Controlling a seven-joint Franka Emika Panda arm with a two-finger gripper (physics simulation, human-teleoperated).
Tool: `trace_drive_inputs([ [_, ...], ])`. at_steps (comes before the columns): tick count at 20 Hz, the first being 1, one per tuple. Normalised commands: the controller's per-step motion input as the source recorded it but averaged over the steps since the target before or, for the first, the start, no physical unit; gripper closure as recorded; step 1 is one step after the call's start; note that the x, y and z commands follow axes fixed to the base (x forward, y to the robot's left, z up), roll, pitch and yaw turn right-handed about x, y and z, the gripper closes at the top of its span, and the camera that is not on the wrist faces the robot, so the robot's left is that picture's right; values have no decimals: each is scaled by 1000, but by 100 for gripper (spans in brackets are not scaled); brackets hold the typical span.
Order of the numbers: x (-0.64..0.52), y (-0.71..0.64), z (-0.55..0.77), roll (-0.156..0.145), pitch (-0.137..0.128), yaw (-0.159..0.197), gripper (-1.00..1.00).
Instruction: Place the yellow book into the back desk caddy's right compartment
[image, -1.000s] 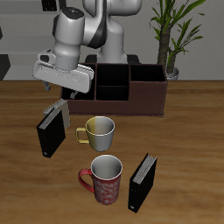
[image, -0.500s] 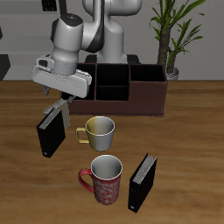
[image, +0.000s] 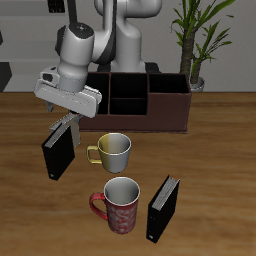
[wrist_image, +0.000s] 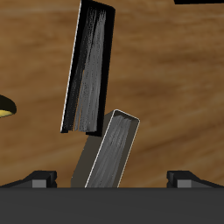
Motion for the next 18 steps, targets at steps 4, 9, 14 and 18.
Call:
trace_drive_inputs([
  [4, 41, -90, -217, -19, 25, -43, -100],
  [9, 89, 66, -329, 9, 42, -22, 100],
  [14, 28, 10, -124, 2, 16, -32, 100],
  [18, -34, -87, -53, -8, 3, -22, 100],
])
